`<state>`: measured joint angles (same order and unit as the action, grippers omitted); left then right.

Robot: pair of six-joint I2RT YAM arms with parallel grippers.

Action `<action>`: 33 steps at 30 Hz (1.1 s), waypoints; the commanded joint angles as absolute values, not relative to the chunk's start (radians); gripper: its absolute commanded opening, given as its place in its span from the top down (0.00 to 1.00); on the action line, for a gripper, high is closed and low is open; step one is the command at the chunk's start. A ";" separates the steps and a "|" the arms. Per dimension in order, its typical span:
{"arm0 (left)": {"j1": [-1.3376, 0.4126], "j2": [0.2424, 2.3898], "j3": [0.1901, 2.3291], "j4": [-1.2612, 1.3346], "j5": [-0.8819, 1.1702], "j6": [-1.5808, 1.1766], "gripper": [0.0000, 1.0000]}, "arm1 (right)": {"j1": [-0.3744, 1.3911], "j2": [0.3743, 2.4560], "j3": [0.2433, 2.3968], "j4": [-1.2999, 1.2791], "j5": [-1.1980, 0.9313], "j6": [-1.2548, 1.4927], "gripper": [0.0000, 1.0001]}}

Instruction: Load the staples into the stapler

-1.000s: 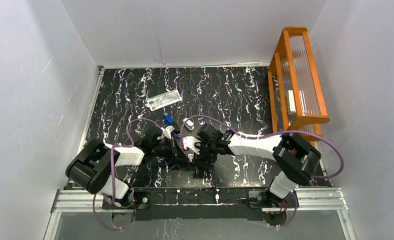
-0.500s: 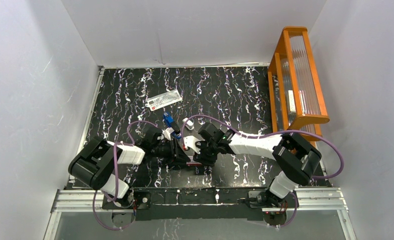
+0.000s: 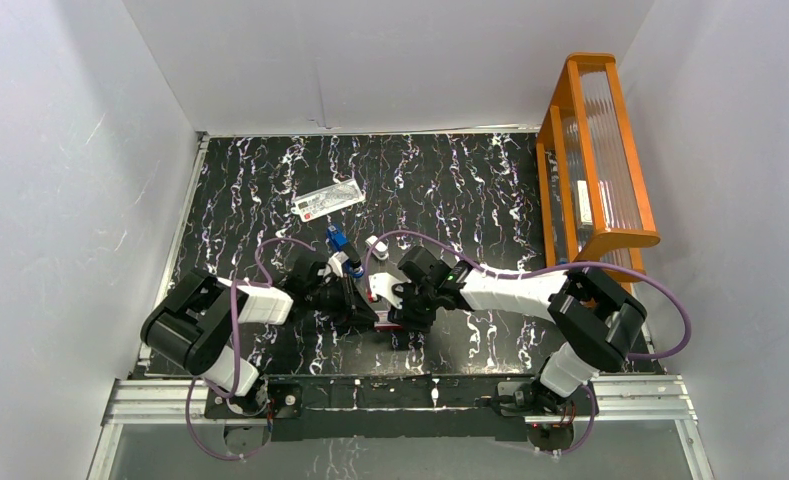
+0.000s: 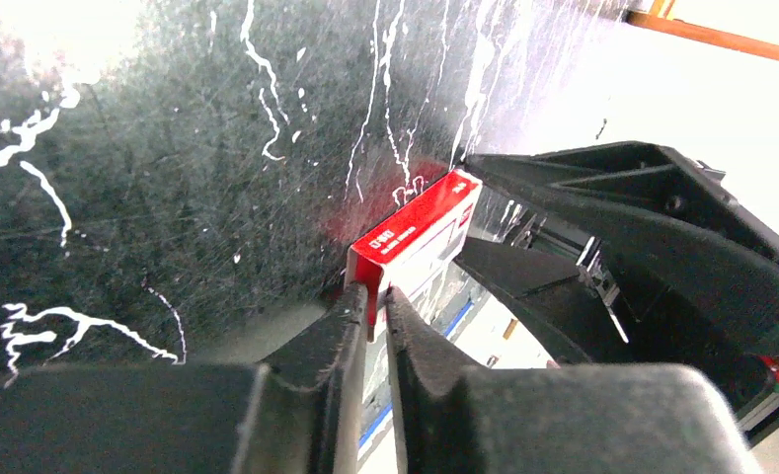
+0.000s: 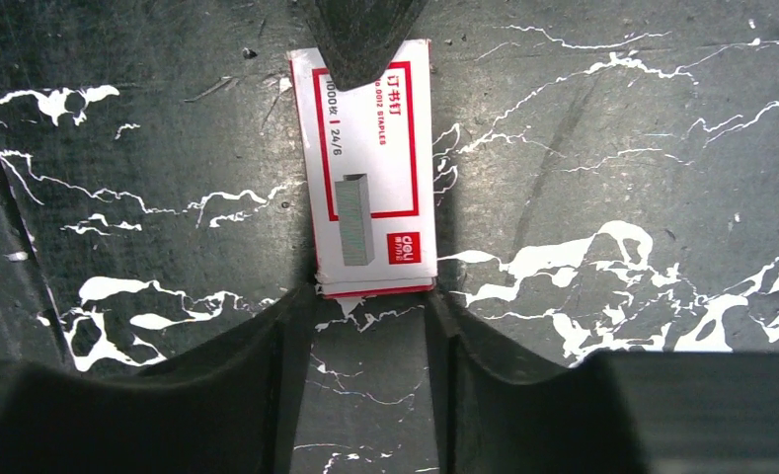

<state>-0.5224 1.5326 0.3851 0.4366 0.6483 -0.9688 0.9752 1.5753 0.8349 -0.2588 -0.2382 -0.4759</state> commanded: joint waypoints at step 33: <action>-0.445 1.545 0.451 0.319 0.723 -0.841 1.00 | 1.004 1.546 0.836 -0.199 -0.177 -0.469 0.33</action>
<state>-0.4522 1.5318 0.4366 0.3302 0.6933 -0.8669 0.9981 1.5505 0.8135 -0.2348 -0.1616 -0.4702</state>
